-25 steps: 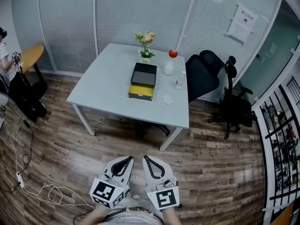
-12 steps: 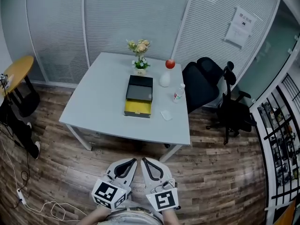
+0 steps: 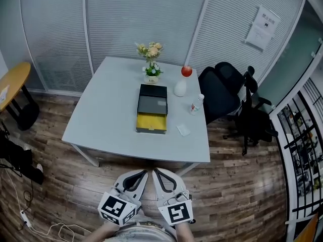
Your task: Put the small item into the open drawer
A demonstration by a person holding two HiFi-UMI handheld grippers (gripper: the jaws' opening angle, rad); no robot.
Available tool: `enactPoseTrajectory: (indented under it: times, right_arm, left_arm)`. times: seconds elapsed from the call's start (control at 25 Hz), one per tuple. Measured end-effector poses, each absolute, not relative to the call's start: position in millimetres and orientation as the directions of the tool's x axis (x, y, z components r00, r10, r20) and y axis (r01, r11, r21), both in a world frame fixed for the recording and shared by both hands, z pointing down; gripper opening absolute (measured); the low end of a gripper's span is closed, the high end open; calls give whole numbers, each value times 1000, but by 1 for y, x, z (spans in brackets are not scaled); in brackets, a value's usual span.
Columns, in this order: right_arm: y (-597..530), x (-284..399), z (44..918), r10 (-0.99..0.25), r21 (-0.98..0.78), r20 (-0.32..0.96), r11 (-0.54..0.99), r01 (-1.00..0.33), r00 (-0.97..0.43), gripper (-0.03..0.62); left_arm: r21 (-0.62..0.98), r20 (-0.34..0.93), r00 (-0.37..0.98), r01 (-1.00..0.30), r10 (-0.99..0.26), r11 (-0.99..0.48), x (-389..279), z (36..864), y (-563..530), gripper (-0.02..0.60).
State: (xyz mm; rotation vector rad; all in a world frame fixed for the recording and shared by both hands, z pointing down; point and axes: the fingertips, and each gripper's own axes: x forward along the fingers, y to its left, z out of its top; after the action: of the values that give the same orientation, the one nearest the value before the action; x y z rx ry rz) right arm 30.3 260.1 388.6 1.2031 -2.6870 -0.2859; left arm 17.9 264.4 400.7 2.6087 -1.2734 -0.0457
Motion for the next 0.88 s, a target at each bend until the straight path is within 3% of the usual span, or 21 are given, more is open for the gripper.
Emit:
enactPoseTrajectory:
  times: [0.88]
  right_arm:
    - [231, -10, 402, -759, 226, 132, 649, -726, -637, 3]
  left_arm:
    - [282, 101, 643, -751, -760, -598, -32, 413, 241, -3]
